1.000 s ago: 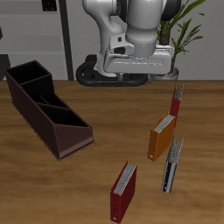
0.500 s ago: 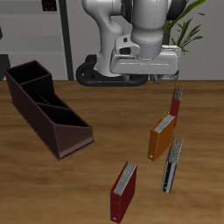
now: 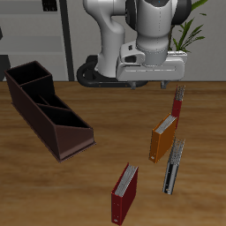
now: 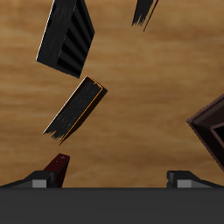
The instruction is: Place the orange book into the right desk caddy's left compartment
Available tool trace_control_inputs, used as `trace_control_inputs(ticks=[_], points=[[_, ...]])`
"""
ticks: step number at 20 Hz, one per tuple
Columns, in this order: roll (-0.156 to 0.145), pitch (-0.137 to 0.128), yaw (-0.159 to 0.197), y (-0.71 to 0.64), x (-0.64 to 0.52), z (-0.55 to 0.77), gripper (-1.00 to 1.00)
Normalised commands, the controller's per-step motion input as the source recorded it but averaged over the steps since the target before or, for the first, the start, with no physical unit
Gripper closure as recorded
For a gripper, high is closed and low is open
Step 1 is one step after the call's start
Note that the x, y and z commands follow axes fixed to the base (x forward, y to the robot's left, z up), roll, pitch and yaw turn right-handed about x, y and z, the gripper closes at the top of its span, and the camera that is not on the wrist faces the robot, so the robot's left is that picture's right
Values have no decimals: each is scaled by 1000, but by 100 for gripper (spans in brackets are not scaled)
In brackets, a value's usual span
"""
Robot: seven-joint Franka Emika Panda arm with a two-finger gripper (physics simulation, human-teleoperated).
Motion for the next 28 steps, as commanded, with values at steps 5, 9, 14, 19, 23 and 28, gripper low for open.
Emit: trace_control_inputs(ticks=[5, 9, 14, 19, 23, 28], points=[[11, -5, -10, 184, 72, -45, -100], [31, -11, -3, 192, 66, -37, -100], [18, -18, -5, 193, 119, -61, -100], [-9, -11, -18, 87, 218, -60, -100], [-7, -22, -16, 30, 127, -44, -100], [11, -21, -22, -18, 147, -161, -100]])
